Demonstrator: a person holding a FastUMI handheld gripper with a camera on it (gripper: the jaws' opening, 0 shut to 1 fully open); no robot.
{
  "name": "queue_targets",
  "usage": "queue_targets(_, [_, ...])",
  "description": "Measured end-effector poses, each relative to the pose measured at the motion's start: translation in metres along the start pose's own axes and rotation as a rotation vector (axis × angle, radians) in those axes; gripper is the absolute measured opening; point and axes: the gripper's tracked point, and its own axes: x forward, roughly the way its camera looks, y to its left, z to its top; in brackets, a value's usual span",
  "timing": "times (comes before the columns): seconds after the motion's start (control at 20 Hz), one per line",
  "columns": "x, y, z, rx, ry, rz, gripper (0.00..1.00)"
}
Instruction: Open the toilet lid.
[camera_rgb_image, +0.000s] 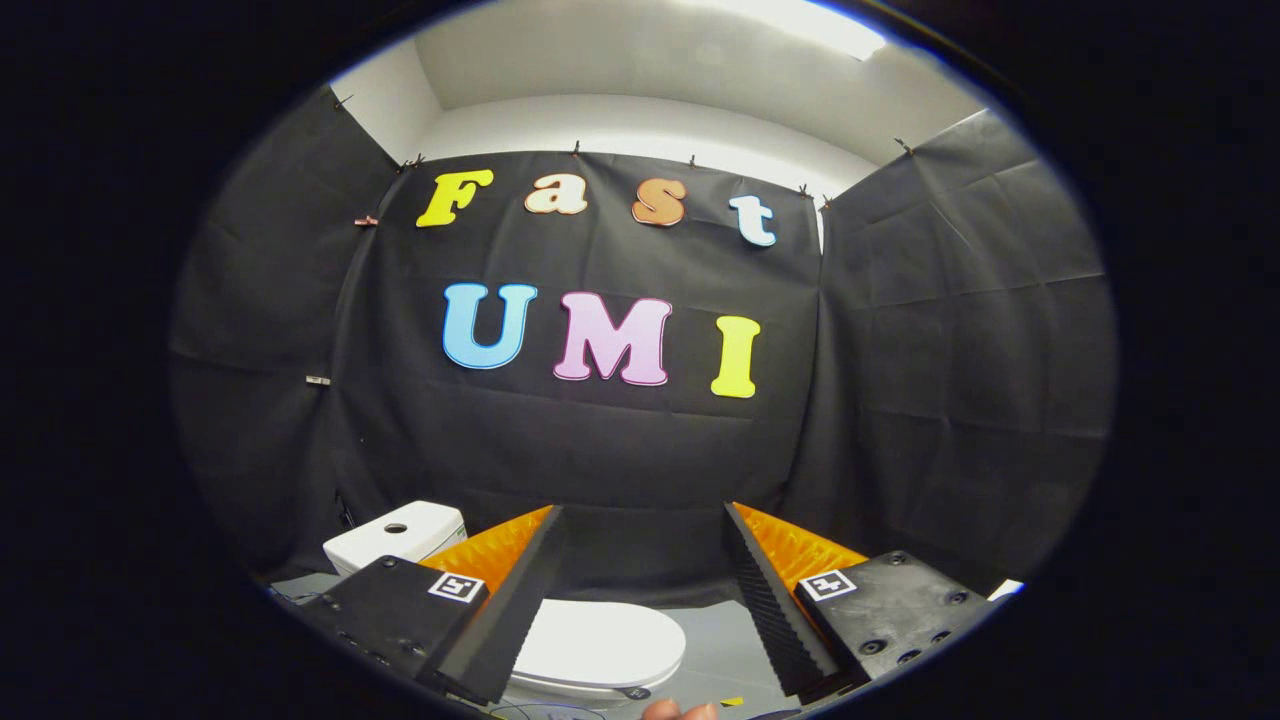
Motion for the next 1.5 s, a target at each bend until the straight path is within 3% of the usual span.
queue_targets(0.45, [-0.002, -0.004, 0.005, 0.033, -0.018, 0.001, 0.98])
queue_targets(0.85, [0.008, 0.013, 0.002, 0.032, -0.105, 0.084, 0.98])
queue_targets(1.1, [0.021, 0.019, -0.038, 0.057, -0.079, 0.135, 0.98])
queue_targets(1.5, [0.03, 0.006, -0.145, 0.054, 0.022, 0.185, 0.98])
